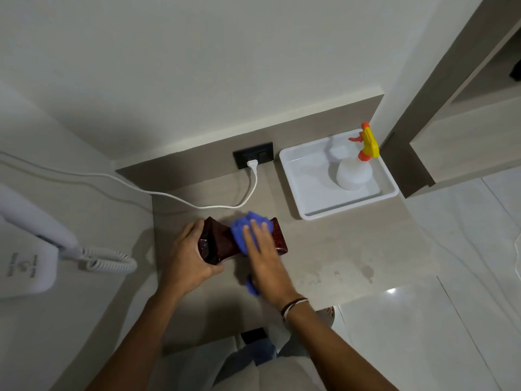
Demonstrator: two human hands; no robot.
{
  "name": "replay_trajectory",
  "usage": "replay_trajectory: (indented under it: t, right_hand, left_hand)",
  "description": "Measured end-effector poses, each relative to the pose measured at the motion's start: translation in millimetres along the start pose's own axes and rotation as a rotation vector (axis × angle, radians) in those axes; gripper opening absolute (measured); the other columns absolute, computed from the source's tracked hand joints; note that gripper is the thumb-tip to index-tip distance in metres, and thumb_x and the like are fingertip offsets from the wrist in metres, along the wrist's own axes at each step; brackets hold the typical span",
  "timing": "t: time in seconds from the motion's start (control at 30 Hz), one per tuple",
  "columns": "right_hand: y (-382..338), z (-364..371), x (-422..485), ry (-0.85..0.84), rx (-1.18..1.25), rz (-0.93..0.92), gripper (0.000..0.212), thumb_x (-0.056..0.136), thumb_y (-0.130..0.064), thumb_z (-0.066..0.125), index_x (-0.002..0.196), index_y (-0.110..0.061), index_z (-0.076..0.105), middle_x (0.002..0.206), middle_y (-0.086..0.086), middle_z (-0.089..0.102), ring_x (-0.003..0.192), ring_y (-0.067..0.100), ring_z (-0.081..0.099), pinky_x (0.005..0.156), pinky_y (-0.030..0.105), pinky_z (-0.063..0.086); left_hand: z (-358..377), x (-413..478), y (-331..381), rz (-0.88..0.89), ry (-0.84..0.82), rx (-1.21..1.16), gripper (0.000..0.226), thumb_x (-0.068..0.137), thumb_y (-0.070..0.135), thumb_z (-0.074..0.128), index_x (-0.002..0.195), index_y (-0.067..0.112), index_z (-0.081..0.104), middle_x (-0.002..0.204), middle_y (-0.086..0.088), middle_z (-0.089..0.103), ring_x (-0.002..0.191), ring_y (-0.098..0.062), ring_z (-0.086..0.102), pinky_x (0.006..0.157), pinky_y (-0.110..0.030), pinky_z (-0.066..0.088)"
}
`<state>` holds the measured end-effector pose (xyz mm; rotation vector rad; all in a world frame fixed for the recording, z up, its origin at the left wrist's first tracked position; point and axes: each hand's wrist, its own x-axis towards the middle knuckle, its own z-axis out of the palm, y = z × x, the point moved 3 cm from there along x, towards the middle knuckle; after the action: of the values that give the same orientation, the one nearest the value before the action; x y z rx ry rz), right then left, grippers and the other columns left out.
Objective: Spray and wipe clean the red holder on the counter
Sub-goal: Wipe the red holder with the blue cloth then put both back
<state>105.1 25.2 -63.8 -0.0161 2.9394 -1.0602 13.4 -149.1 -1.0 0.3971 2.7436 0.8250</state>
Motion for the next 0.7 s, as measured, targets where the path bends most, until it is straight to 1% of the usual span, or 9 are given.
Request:
replay_trajectory:
  t: [0.07, 0.13, 0.2, 0.23, 0.33, 0.43, 0.5, 0.6, 0.7]
  right_hand:
    - [34, -13, -5, -0.015, 0.076, 0.189, 0.097, 0.093, 0.02, 0.051, 0.172, -0.012, 0.004, 0.18, 0.011, -0.01, 0.168, 0.033, -0.007, 0.136, 0.047, 0.017]
    - [52, -26, -7, 0.091, 0.344, 0.331, 0.088, 0.093, 0.022, 0.046, 0.17, -0.006, 0.016, 0.178, 0.014, 0.015, 0.165, 0.028, 0.02, 0.135, 0.029, 0.021]
    - [62, -29, -6, 0.181, 0.604, 0.456, 0.08, 0.093, 0.025, 0.041, 0.166, -0.005, 0.029, 0.167, 0.011, 0.038, 0.148, 0.011, 0.045, 0.119, 0.003, 0.031]
    - [66, -30, -4, 0.2, 0.704, 0.514, 0.077, 0.094, 0.025, 0.038, 0.164, -0.006, 0.035, 0.161, 0.008, 0.046, 0.139, 0.002, 0.053, 0.11, -0.002, 0.037]
    - [73, -34, 4, 0.19, 0.902, 0.642, 0.069, 0.097, 0.021, 0.036, 0.158, -0.01, 0.048, 0.143, 0.005, 0.063, 0.114, -0.006, 0.071, 0.087, 0.006, 0.056]
    - [76, -33, 10, 0.174, 0.984, 0.68, 0.065, 0.099, 0.018, 0.036, 0.155, -0.011, 0.052, 0.142, 0.012, 0.067, 0.101, -0.001, 0.077, 0.082, 0.015, 0.062]
    - [75, -35, 18, 0.21, 0.994, 0.675, 0.067, 0.098, 0.02, 0.036, 0.156, -0.011, 0.052, 0.147, 0.012, 0.065, 0.106, 0.001, 0.075, 0.088, 0.016, 0.062]
    - [71, -42, 30, 0.247, 0.929, 0.627, 0.07, 0.096, 0.021, 0.037, 0.159, -0.008, 0.049, 0.156, 0.011, 0.059, 0.131, 0.015, 0.066, 0.11, 0.022, 0.056]
    - [57, -48, 35, 0.249, 0.756, 0.541, 0.072, 0.097, 0.021, 0.041, 0.163, -0.006, 0.04, 0.165, 0.012, 0.047, 0.151, 0.027, 0.048, 0.129, 0.039, 0.037]
  left_hand:
    - [-1, 1, -1, 0.003, -0.008, -0.009, 0.099, 0.048, 0.031, 0.094, 0.14, 0.015, 0.059, 0.13, 0.001, 0.06, 0.114, -0.022, 0.063, 0.092, -0.031, 0.052]
    - [-3, 4, 4, -0.013, -0.002, -0.083, 0.089, 0.05, 0.04, 0.089, 0.133, 0.027, 0.062, 0.124, 0.008, 0.061, 0.11, -0.013, 0.063, 0.089, -0.023, 0.05]
    - [-4, 8, 6, -0.059, -0.005, -0.201, 0.076, 0.052, 0.042, 0.087, 0.125, 0.039, 0.066, 0.116, 0.011, 0.068, 0.106, -0.008, 0.068, 0.089, -0.023, 0.056]
    - [-5, 9, 7, -0.074, 0.008, -0.238, 0.07, 0.054, 0.043, 0.088, 0.121, 0.046, 0.066, 0.112, 0.016, 0.072, 0.103, -0.004, 0.07, 0.087, -0.019, 0.057]
    - [-9, 10, 4, -0.146, 0.002, -0.278, 0.088, 0.072, 0.048, 0.091, 0.147, 0.059, 0.045, 0.123, 0.048, 0.062, 0.11, 0.02, 0.06, 0.09, -0.004, 0.045]
    - [-4, 8, -6, -0.19, -0.163, -0.258, 0.11, 0.074, 0.071, 0.082, 0.164, 0.053, 0.021, 0.157, 0.019, 0.048, 0.138, -0.004, 0.05, 0.117, -0.035, 0.043]
    - [0, 4, -10, -0.162, -0.292, -0.251, 0.131, 0.058, 0.076, 0.089, 0.165, 0.054, 0.016, 0.163, 0.009, 0.045, 0.146, -0.01, 0.048, 0.123, -0.043, 0.04]
    - [6, -2, -10, -0.097, -0.351, -0.139, 0.155, 0.044, 0.061, 0.101, 0.165, 0.053, 0.005, 0.169, 0.007, 0.029, 0.15, -0.011, 0.036, 0.123, -0.045, 0.038]
    - [6, -2, -9, 0.017, -0.128, -0.001, 0.12, 0.05, 0.049, 0.091, 0.155, 0.031, 0.036, 0.149, 0.008, 0.044, 0.135, -0.01, 0.045, 0.113, -0.047, 0.048]
